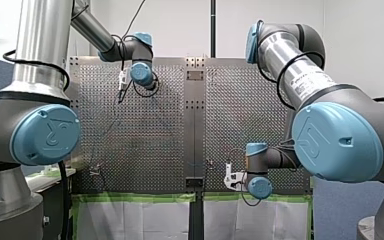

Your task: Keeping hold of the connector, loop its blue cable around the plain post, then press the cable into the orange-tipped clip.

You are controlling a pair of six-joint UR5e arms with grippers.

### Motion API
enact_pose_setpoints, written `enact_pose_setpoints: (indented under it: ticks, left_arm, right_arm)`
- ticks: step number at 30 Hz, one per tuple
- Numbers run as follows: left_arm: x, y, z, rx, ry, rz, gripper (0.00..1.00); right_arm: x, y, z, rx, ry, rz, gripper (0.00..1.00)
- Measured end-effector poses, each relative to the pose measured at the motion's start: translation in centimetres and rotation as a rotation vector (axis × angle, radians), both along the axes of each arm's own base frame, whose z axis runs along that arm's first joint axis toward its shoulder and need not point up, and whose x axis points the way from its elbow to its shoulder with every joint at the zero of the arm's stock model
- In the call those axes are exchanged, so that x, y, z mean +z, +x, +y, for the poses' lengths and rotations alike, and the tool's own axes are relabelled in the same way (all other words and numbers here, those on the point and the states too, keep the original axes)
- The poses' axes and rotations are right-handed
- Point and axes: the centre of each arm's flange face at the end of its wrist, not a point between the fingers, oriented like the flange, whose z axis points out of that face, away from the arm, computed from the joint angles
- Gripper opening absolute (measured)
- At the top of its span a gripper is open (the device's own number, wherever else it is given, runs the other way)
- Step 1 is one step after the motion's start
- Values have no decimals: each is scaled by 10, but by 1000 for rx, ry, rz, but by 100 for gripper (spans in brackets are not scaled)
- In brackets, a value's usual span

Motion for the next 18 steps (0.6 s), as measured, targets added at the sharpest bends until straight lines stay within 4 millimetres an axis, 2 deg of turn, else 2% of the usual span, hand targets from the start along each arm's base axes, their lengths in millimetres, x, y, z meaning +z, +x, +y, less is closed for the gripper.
enact_pose_setpoints:
  ticks: [10,18]
  left_arm:
    - [5,5,3,33,-37,-27,100]
    - [1,20,-6,12,-39,-17,100]
  right_arm:
    - [0,0,0,0,1,0,0]
    - [0,0,0,2,0,1,0]
